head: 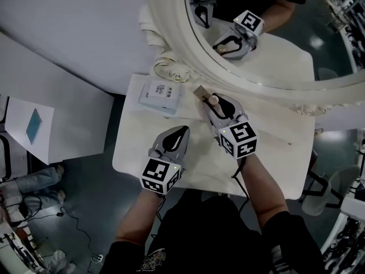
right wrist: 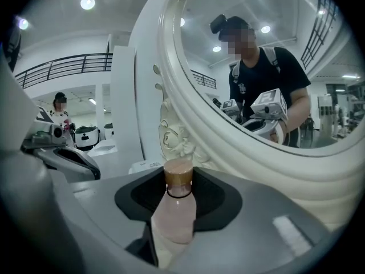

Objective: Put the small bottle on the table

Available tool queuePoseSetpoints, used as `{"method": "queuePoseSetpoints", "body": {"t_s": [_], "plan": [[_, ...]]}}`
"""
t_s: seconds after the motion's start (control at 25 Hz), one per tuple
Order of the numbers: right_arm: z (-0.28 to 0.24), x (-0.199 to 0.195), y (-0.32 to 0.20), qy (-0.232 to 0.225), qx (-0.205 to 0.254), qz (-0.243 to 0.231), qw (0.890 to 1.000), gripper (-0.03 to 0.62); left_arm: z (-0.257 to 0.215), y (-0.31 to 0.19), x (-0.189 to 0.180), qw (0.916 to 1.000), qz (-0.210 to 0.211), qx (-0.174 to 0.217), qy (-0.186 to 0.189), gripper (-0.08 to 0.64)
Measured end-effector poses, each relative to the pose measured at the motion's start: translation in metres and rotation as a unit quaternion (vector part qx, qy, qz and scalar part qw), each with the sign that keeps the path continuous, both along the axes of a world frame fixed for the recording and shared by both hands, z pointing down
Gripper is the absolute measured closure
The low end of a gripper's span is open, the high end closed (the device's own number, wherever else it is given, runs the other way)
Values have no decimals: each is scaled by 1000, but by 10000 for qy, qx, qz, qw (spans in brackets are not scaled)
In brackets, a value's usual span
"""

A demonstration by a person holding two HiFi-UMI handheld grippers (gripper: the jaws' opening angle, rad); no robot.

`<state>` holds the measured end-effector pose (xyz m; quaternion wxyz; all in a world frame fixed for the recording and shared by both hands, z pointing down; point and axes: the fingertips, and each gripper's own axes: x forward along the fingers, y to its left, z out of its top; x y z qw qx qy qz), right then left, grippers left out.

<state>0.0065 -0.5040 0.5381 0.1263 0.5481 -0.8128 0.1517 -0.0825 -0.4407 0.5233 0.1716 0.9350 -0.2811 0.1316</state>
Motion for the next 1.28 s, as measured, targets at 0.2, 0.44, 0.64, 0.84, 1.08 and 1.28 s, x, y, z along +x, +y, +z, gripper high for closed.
{"method": "queuePoseSetpoints", "body": {"t_s": [0.2, 0.44, 0.64, 0.84, 1.08, 1.28], "plan": [[1, -3, 1, 23, 8, -91, 10000, 420, 0, 2, 2, 10000, -6, -2, -11, 560], [3, -3, 4, 121, -9, -117, 9999, 416, -4, 10, 3, 10000, -42, 20, -22, 560], [-1, 8, 30, 135, -22, -45, 9999, 417, -9, 28, 5, 9999, -102, 55, -34, 560], [-17, 30, 69, -1, 67, 151, 9999, 563, -17, 57, 17, 9998, -101, 144, -16, 560], [-35, 52, 132, -126, 24, 130, 9998, 563, -29, 103, 34, 9997, -176, 191, 6, 560], [-53, 77, 196, -116, -37, 72, 9999, 563, -41, 146, 45, 9990, -372, 169, 162, 560]]}}
